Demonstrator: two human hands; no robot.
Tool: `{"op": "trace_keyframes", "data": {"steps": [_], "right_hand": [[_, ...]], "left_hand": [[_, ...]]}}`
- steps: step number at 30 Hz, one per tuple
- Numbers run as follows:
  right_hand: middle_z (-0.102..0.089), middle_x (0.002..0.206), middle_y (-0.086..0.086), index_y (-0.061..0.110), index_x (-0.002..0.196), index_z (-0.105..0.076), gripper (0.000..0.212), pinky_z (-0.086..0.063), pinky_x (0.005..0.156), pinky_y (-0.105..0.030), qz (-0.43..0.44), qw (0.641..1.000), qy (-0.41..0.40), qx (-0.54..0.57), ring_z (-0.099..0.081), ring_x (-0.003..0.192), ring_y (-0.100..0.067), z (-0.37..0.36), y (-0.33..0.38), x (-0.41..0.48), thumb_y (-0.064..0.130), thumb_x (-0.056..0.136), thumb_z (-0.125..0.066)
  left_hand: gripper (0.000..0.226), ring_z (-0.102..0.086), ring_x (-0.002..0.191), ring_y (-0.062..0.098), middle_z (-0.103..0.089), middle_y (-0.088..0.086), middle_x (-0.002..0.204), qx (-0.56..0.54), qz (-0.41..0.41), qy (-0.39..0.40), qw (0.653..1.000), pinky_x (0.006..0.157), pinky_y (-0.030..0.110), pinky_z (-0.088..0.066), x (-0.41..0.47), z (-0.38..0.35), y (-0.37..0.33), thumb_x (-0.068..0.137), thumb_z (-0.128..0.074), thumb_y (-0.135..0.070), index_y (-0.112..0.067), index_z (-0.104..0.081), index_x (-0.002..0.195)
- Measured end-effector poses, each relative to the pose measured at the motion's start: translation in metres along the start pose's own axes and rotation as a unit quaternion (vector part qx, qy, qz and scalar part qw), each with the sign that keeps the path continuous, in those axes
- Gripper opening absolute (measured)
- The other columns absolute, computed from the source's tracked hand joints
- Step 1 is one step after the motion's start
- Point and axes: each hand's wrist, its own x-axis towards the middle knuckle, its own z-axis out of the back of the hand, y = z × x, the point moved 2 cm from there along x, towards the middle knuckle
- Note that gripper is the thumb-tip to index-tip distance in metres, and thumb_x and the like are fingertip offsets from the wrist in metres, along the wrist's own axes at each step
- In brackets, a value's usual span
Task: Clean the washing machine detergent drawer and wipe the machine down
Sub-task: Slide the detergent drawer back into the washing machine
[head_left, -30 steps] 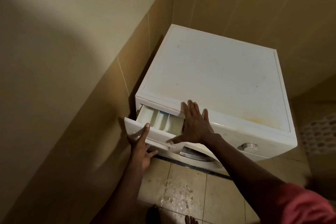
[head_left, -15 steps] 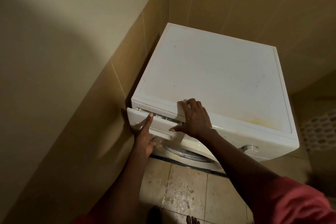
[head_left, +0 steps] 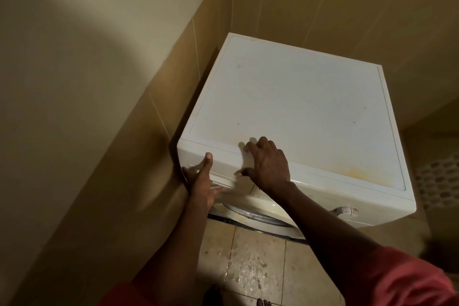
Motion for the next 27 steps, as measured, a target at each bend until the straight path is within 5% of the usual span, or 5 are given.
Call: {"op": "trace_keyframes", "data": {"steps": [5, 10, 15, 22, 27], "right_hand": [[-0.049, 0.12, -0.005, 0.021, 0.129, -0.049, 0.069, -0.041, 0.085, -0.034, 0.0, 1.0, -0.007, -0.006, -0.049, 0.11, -0.025, -0.001, 0.001, -0.004, 0.054, 0.075, -0.073], [-0.049, 0.131, 0.003, 0.033, 0.13, -0.052, 0.073, -0.042, 0.096, -0.035, -0.034, 0.987, 0.047, 0.151, -0.045, 0.123, -0.017, 0.012, -0.014, 0.003, 0.076, 0.072, -0.061], [-0.05, 0.14, 0.006, 0.03, 0.129, -0.049, 0.068, -0.037, 0.105, -0.049, -0.102, 0.985, 0.038, 0.135, -0.043, 0.132, -0.021, 0.019, -0.048, 0.0, 0.077, 0.086, -0.025], [-0.044, 0.132, -0.003, 0.026, 0.098, -0.043, 0.09, -0.038, 0.096, -0.06, -0.05, 0.988, 0.117, 0.086, -0.041, 0.127, -0.026, 0.017, -0.052, 0.003, 0.086, 0.068, 0.016], [-0.039, 0.135, -0.007, 0.016, 0.127, -0.045, 0.117, -0.039, 0.092, -0.052, -0.01, 0.982, 0.181, 0.049, -0.04, 0.124, -0.031, 0.023, -0.059, 0.016, 0.083, 0.057, 0.021]], "left_hand": [[0.097, -0.056, 0.118, 0.035, -0.055, 0.011, 0.132, 0.006, -0.047, -0.045, 0.998, 0.081, 0.063, -0.054, -0.014, -0.009, -0.002, 0.058, -0.086, -0.055, -0.031, -0.036, 0.138], [0.106, -0.063, 0.11, 0.028, -0.061, 0.011, 0.124, -0.05, -0.071, -0.072, 0.994, 0.077, 0.037, -0.059, -0.021, -0.015, 0.003, 0.042, -0.084, -0.066, -0.02, -0.049, 0.13], [0.107, -0.06, 0.11, 0.028, -0.056, 0.015, 0.126, -0.087, -0.022, -0.048, 0.995, 0.075, 0.031, -0.053, -0.016, -0.017, 0.016, 0.057, -0.075, -0.071, -0.01, -0.041, 0.138], [0.084, -0.052, 0.116, 0.026, -0.048, 0.008, 0.119, -0.092, -0.01, -0.06, 0.994, 0.098, 0.039, -0.045, -0.017, -0.028, 0.024, 0.077, -0.071, -0.056, -0.014, -0.036, 0.14], [0.128, -0.051, 0.121, 0.028, -0.053, 0.007, 0.132, -0.11, 0.016, 0.003, 0.994, 0.099, 0.041, -0.045, -0.01, -0.025, 0.018, 0.032, -0.082, -0.074, -0.024, -0.037, 0.141]]}}
